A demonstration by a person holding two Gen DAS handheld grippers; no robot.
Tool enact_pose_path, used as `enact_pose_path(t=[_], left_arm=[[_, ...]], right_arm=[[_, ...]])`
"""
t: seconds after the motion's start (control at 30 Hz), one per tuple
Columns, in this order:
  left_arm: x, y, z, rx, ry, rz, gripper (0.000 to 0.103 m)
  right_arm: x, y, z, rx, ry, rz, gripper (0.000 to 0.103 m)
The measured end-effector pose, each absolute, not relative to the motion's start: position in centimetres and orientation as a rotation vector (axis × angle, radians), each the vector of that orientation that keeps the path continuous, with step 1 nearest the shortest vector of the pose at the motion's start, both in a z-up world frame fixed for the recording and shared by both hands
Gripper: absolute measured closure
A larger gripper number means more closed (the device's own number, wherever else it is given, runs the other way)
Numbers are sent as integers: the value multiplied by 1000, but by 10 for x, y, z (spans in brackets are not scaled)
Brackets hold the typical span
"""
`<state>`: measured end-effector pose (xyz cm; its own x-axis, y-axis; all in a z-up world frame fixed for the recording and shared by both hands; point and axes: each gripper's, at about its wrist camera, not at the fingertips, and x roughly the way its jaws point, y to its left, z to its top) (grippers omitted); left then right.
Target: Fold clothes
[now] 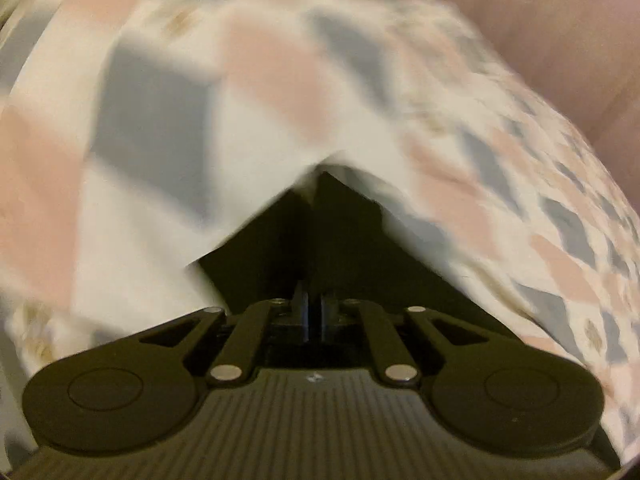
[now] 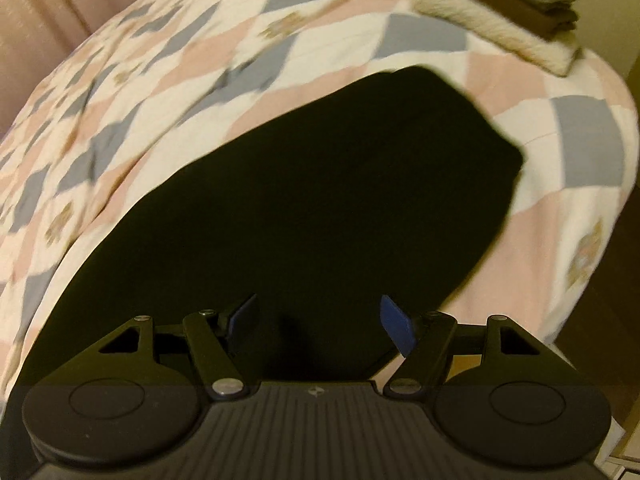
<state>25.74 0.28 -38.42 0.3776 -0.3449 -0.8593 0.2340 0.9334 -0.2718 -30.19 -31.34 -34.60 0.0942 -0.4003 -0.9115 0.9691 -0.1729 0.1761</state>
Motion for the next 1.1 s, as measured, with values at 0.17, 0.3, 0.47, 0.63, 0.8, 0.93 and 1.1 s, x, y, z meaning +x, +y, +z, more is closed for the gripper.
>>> enact_pose_path(t=[0.17, 0.3, 0.47, 0.63, 0.8, 0.93, 1.1], left_arm=[[281, 20, -407, -264, 1214, -389, 88], [291, 19, -409, -244, 1223, -412, 86], [295, 15, -407, -164, 1227, -463, 86], [296, 11, -409, -115, 1227, -491, 87], [296, 6, -407, -43, 1207, -536, 93], [292, 7, -393, 44, 1141, -621, 95], [280, 15, -381, 139, 1074, -700, 95]], right_arm=[[-230, -280, -339, 840, 890, -1211, 33], [-159, -220, -341, 323, 1089, -857, 48], [-106, -148, -360, -180, 1179, -523, 70], [-91, -118, -386, -445, 1234, -408, 67], [-89, -108, -413, -650, 1289, -359, 103], [-97, -115, -387, -582, 1230, -383, 103], [-110, -106, -370, -546, 1221, -382, 103]])
